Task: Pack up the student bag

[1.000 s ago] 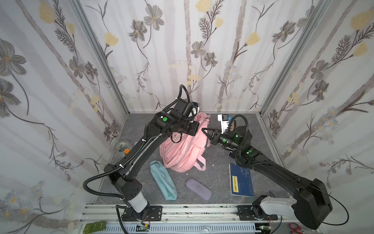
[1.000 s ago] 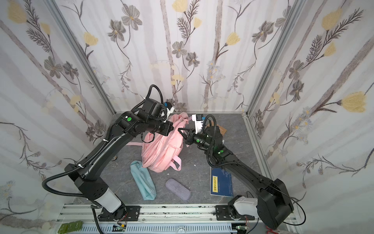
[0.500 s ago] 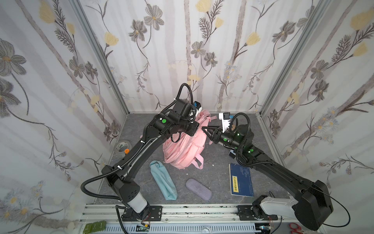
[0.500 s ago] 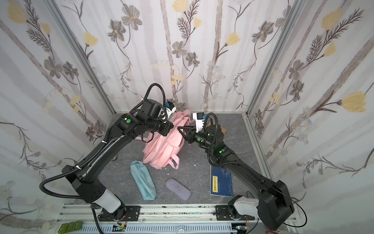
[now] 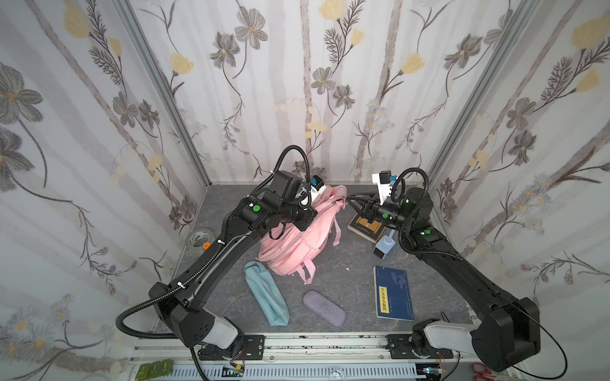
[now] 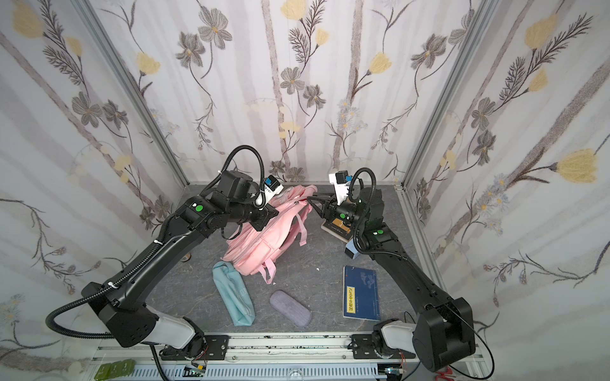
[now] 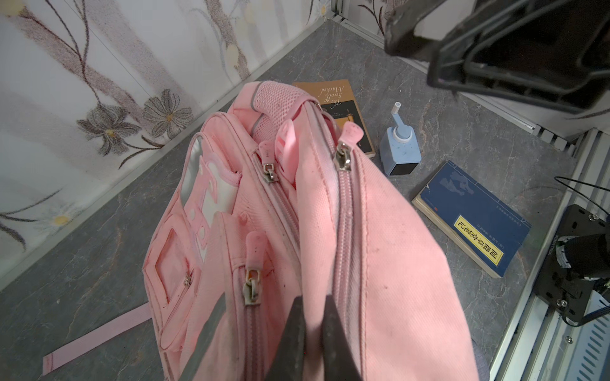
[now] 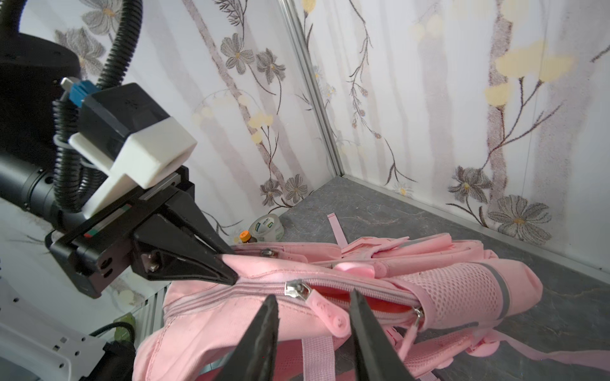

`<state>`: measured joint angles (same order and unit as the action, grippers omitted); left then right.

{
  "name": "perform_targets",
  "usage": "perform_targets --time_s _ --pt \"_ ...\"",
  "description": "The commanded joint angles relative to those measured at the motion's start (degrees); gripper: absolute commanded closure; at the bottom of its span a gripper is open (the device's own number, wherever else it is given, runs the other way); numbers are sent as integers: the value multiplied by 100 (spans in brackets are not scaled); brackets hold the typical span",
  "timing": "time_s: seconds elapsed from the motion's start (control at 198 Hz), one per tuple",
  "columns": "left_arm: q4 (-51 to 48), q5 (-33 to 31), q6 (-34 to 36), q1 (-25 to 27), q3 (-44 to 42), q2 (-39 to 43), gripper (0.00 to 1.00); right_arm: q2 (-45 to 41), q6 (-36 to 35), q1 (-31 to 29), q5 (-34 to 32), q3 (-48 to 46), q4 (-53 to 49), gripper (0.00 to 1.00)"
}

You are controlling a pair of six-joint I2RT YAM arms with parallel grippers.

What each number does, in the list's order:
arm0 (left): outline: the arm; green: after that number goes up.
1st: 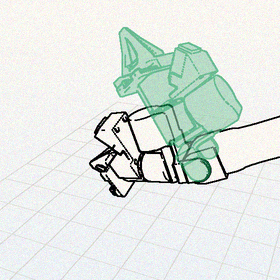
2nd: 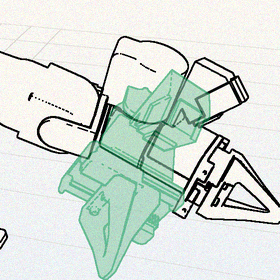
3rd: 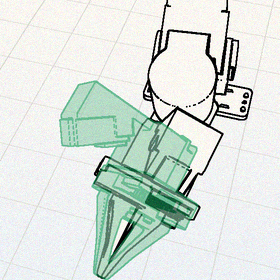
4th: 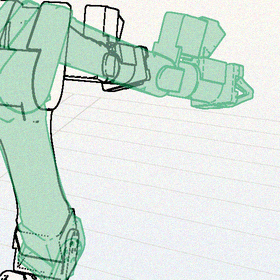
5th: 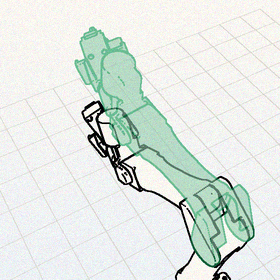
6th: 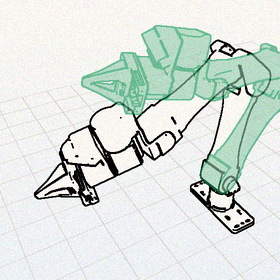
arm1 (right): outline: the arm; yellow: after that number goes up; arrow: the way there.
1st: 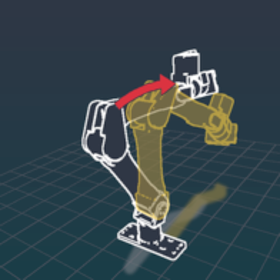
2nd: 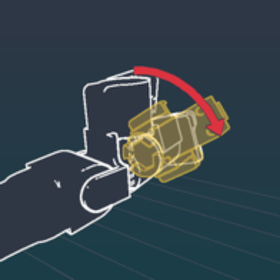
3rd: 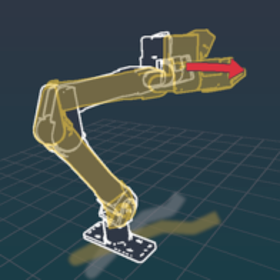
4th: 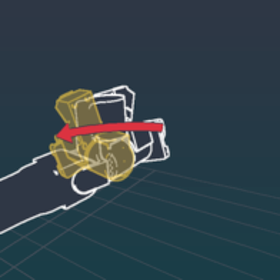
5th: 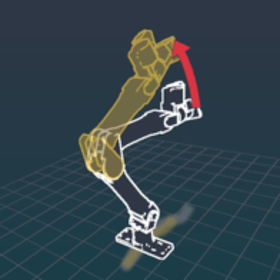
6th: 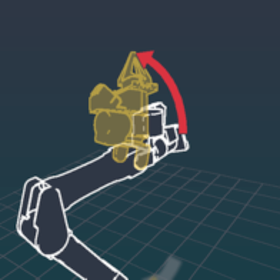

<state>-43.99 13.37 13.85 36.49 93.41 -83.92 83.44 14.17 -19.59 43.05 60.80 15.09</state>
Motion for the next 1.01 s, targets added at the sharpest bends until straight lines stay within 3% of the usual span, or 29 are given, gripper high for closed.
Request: perform_targets --time_s 0.0,0.212,0.566,1.006 --pt "865 131 177 -63 -101 111 100 210 -1368 17 626 329 -926 59" --pt "900 289 249 -92 -180 182 100 569 -2239 81 699 686 -1731 56" --pt "841 371 290 -116 -341 246 100 1095 -2562 79 890 1046 -2072 56" --pt "890 363 224 -116 -347 179 100 1256 -2613 54 1367 1180 -2280 71"
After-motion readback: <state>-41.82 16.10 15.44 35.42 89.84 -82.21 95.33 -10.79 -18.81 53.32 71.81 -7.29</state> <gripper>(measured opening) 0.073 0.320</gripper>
